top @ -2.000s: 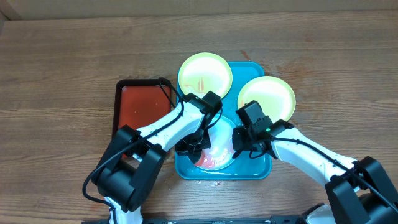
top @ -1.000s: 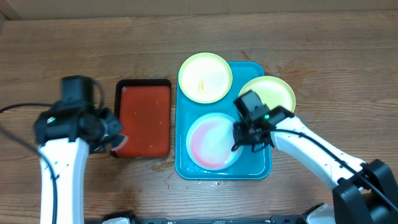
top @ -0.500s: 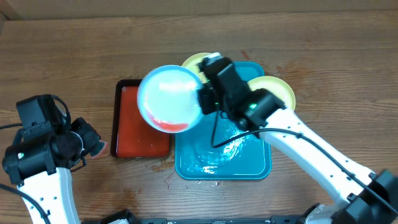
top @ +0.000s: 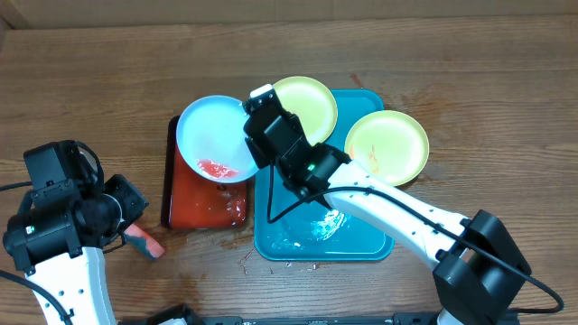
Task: Clean dirty plates on tray and stack at the side
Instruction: 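Lift the white plate with the right gripper and tilt it over red tray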
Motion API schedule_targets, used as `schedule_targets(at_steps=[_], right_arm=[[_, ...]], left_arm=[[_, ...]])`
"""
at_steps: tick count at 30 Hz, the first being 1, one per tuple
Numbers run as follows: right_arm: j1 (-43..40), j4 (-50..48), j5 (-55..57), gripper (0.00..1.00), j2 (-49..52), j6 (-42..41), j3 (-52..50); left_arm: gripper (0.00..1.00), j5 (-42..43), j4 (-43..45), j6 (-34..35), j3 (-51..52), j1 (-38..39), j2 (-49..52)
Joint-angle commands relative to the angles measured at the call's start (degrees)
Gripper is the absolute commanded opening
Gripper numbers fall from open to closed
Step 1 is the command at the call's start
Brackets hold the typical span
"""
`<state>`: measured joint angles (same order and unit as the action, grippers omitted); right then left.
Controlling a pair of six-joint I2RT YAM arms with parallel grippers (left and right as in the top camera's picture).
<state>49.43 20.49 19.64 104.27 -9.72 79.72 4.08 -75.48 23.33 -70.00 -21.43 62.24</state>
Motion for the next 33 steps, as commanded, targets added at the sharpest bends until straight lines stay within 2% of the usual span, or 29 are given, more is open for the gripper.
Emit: schedule_targets(at_steps=[1,6,9,10,12,21,26,33], right_arm=[[1.2,-0.3,2.7,0.04,-1.8,1.3,1.0],[2.7,-2.2,9.8,0.04,-1.8,4.4,1.0],[4.5,-3.8,15.3,0.04,-1.8,6.9,1.0],[5.4,-4.5,17.9,0.04,-1.8,8.0,1.0],[6.8,-5.5,21.6,0.04,-1.8,9.7,1.0],[13.8,-15.0,39.4,0.04,-1.8,19.1,1.0],[16.0,-19.6,43.3,0.04,-1.8,26.1,1.0],[18.1,-20.5,45.7,0.04,-1.8,26.7,1.0]], left_arm=[[0.13,0.4,-0.2,-1.5,-0.9,-0.3,-0.8],[0.19,-0.2,-0.8,-1.6,-0.9,-0.3,-0.8],[0.33,-0.2,-1.3,-1.5,-0.9,-0.3,-0.8],[0.43,-0.2,-1.4,-1.5,-0.9,-0.3,-0.8],[0.50,-0.2,-1.3,-1.5,-0.9,-0.3,-0.8],[0.64,-0.2,-1.4,-1.5,-0.9,-0.3,-0.8],[0.68,-0.2,-1.4,-1.5,-0.9,-0.3,-0.8],[0.72,-0.2,-1.4,-1.5,-0.9,-0.3,-0.8]])
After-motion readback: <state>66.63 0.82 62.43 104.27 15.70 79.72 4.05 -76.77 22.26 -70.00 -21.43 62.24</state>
